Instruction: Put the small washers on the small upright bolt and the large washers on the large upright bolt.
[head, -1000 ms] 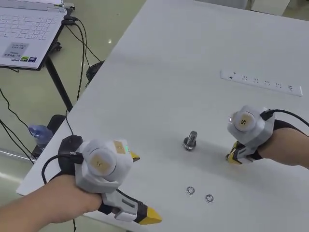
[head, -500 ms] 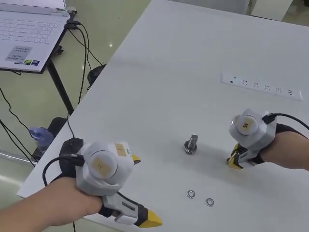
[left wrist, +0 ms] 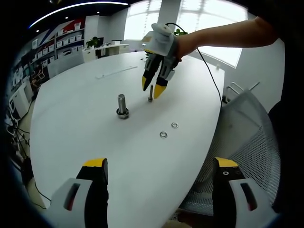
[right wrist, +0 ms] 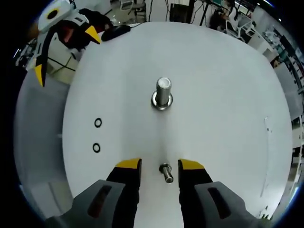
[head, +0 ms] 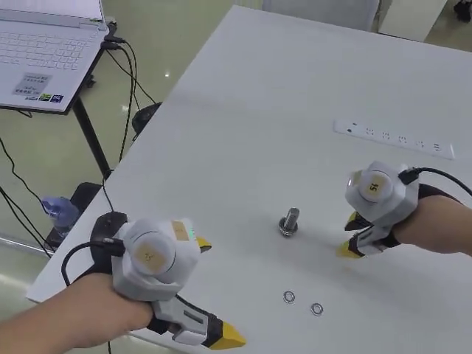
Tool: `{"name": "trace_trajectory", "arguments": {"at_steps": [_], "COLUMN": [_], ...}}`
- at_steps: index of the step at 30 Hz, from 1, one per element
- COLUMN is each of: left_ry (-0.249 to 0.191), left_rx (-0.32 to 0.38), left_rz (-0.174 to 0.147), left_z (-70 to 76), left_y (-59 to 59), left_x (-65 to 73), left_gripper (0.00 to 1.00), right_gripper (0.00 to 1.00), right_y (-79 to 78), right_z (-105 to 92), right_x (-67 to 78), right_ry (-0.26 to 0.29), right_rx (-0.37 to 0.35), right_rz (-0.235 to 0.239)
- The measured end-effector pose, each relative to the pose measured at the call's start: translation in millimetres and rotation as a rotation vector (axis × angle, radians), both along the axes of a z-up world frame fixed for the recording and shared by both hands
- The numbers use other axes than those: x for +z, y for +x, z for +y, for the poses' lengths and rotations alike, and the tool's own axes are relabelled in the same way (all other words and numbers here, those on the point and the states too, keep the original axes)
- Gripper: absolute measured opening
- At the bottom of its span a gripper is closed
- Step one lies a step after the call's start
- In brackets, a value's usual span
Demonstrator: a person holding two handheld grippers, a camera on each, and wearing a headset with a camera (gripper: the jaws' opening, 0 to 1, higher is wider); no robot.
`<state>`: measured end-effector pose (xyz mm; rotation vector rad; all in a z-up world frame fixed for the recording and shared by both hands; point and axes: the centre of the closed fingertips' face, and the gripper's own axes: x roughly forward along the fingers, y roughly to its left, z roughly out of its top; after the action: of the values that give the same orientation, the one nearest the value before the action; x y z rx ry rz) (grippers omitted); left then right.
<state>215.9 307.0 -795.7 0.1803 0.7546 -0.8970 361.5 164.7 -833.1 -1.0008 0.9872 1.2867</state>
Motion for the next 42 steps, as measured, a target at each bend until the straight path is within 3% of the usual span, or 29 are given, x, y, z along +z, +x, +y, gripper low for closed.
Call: {"name": "trace_trajectory", "arguments": {"at_steps": [11, 23, 32, 42], "left_ry": [0.0, -0.009, -0.009, 0.002], "left_rx": [0.003, 0.008, -0.003, -0.025], "left_rz": [-0.014, -0.043, -0.07, -0.067], "left_z": [1.6, 1.9, 0.9, -1.8], "left_y": [-4.8, -2.6, 0.3, -4.2], "left_x": [5.5, 13.0, 15.4, 10.2], "left_gripper": [0.91, 0.92, 0.93, 0.93], "right_gripper": [0.32, 0.32, 0.32, 0.31], "right_y": [-15.0, -51.5, -79.4, -100.1], "right_z": [25.3, 51.1, 58.9, 56.2], "right_x": [6.0, 8.3, -0.9, -17.5], "right_ry": [0.035, 0.062, 0.061, 0.044], "right_rx": [0.077, 0.144, 0.171, 0.191], "right_rz": [-0.008, 0.01, 0.029, 0.03]}}
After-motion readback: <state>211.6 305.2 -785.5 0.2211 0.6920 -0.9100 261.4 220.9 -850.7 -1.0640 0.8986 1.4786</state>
